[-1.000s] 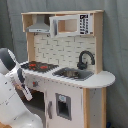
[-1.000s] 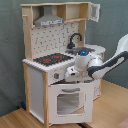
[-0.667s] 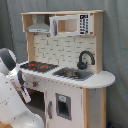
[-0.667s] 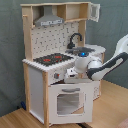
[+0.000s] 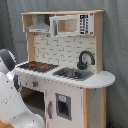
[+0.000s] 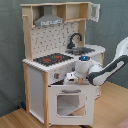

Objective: Play with the kitchen

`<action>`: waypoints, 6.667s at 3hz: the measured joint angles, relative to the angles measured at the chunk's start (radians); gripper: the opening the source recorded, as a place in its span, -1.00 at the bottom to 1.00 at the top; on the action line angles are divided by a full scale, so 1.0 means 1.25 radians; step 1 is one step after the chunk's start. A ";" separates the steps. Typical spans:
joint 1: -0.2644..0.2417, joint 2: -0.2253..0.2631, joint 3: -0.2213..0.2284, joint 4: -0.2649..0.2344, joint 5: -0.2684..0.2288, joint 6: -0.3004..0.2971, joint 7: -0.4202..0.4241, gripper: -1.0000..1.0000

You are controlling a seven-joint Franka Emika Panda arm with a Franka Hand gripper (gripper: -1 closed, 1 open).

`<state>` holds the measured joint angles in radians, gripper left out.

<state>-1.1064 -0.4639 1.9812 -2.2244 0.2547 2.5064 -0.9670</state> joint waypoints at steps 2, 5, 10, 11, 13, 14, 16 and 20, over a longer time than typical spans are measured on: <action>0.008 0.000 0.072 0.000 0.001 0.064 0.129 -1.00; 0.112 0.021 -0.062 0.001 -0.005 0.047 0.159 1.00; 0.375 -0.009 -0.327 0.001 -0.115 -0.122 0.346 1.00; 0.416 -0.031 -0.366 0.002 -0.141 -0.173 0.392 1.00; 0.462 -0.131 -0.434 0.004 -0.166 -0.291 0.419 1.00; 0.467 -0.196 -0.449 0.009 -0.185 -0.342 0.419 1.00; 0.471 -0.315 -0.472 0.018 -0.256 -0.433 0.419 1.00; 0.493 -0.526 -0.452 0.048 -0.489 -0.522 0.406 1.00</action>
<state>-0.4904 -1.1213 1.4163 -2.1637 -0.3562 1.8538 -0.4595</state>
